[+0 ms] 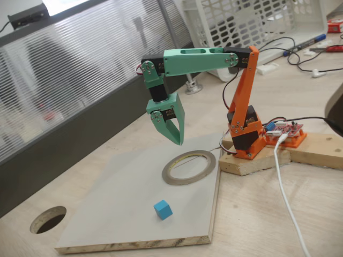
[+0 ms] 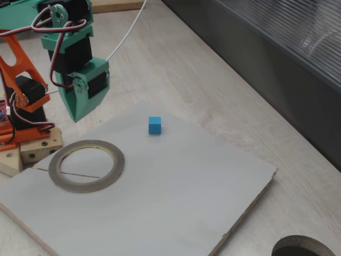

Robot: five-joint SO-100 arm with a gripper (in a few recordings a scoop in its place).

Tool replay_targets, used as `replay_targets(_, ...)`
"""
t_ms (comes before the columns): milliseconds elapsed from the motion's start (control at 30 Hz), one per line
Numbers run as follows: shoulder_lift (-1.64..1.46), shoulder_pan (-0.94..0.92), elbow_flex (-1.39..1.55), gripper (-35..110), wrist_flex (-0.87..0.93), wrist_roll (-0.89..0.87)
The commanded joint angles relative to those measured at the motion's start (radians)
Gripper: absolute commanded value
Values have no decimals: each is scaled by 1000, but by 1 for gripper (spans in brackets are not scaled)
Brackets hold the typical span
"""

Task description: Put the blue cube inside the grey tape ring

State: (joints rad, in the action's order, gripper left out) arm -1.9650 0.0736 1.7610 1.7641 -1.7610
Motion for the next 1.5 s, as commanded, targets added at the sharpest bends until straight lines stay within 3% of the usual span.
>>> replay_targets(0,-15,-91,-18,1,-6,-6)
replay_targets(167,-15,-86,-18,1,-6,-6)
replay_targets(333,-15,32,-18,1,-6,-9)
replay_targets(800,-18,58,-20,1,-8,-6)
replay_targets(867,-20,115,-20,1,-8,-6)
replay_targets(1100,-17,591,-18,1,3,-12)
replay_targets(1467,-17,603,-18,1,0,-12)
